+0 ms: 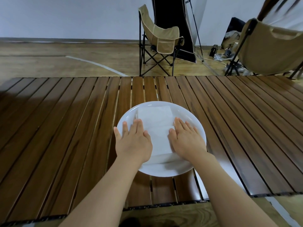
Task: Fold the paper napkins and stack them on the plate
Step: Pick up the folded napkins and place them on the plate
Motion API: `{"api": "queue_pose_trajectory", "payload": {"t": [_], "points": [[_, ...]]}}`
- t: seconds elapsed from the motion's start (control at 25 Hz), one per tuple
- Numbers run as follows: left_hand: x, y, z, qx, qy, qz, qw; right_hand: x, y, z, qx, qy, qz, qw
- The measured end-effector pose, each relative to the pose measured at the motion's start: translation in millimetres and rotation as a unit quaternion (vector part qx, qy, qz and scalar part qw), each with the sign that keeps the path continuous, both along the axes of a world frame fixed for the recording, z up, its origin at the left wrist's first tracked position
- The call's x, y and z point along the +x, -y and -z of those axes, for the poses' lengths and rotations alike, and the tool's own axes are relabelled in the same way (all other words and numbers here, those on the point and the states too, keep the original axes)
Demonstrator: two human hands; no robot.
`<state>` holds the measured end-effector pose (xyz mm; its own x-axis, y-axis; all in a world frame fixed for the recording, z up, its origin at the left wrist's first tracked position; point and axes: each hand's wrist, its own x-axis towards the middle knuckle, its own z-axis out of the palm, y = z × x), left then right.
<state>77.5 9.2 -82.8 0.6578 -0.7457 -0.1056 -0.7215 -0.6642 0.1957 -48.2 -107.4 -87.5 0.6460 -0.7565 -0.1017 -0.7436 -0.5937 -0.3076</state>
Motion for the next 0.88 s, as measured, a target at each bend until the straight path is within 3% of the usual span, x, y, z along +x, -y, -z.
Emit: {"api": "queue_pose_trajectory", "payload": {"t": [0.44,0.6,0.88], "points": [[6,1,8,-0.037,-0.002,0.004,0.999,0,0,2,-0.017,0.017,0.006,1.000],[8,-3,15,-0.097,0.054,0.029,0.993,-1,-8,3,-0.032,0.033,0.037,0.998],[25,12,11,-0.098,0.043,0.070,0.992,6,-9,6,-0.043,0.037,0.086,0.995]]}}
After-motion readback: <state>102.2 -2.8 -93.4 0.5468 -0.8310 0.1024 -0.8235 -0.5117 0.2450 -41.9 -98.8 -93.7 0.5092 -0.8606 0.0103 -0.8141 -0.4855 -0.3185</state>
